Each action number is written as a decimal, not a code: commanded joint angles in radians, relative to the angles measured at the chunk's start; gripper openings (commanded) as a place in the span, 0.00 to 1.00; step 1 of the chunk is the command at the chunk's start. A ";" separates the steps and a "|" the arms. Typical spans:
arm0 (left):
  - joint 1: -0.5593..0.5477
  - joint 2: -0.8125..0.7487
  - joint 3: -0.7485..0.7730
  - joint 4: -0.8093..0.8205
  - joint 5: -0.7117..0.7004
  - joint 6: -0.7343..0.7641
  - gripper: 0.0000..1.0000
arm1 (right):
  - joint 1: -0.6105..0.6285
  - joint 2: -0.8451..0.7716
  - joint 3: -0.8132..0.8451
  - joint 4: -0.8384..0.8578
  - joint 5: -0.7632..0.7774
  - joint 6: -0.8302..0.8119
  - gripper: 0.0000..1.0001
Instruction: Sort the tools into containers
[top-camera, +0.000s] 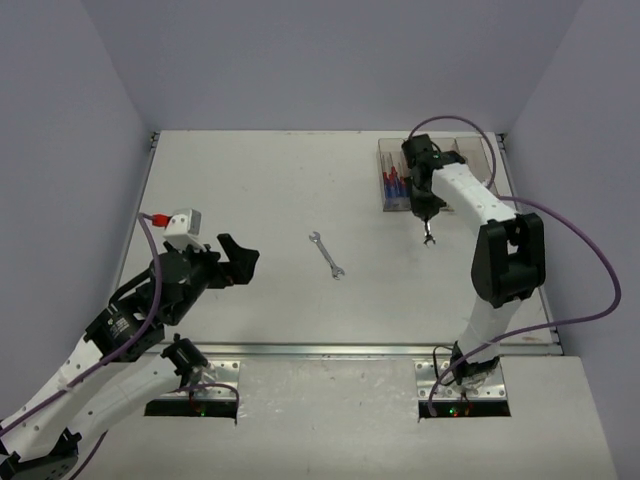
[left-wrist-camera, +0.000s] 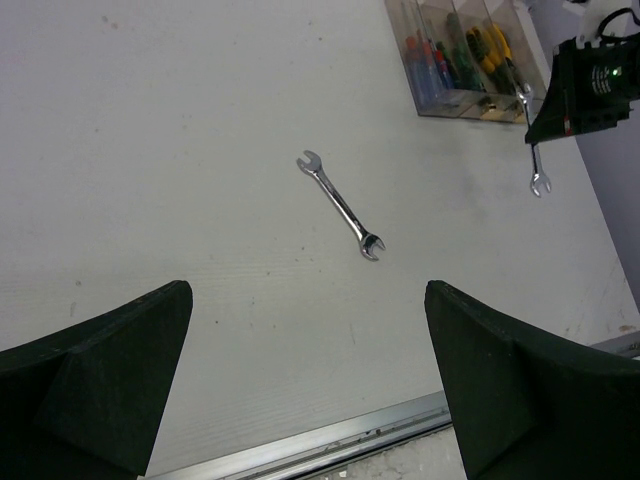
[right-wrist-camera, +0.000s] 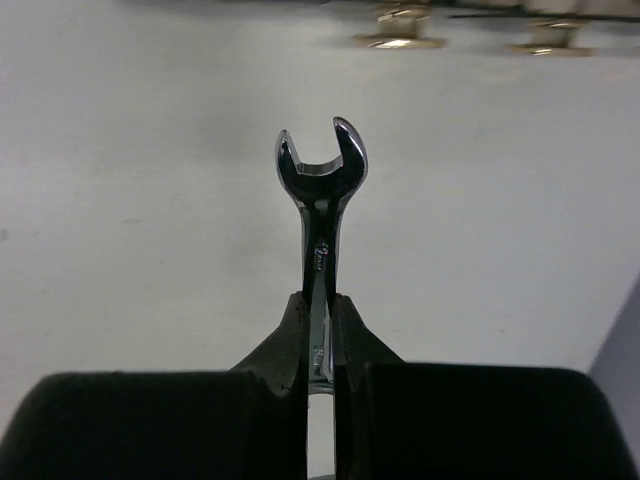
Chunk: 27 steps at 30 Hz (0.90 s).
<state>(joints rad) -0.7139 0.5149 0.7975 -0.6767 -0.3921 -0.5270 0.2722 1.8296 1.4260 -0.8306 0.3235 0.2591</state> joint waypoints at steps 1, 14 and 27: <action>-0.003 -0.035 -0.005 0.054 0.022 0.019 1.00 | -0.111 0.078 0.199 0.002 0.205 -0.101 0.00; -0.002 -0.070 -0.009 0.071 0.061 0.038 1.00 | -0.246 0.412 0.665 0.267 0.479 -0.409 0.00; -0.002 -0.071 -0.014 0.083 0.077 0.045 1.00 | -0.268 0.562 0.656 0.518 0.522 -0.553 0.21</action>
<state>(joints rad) -0.7139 0.4421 0.7849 -0.6470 -0.3276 -0.4979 0.0127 2.3919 2.0558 -0.4154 0.8011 -0.2649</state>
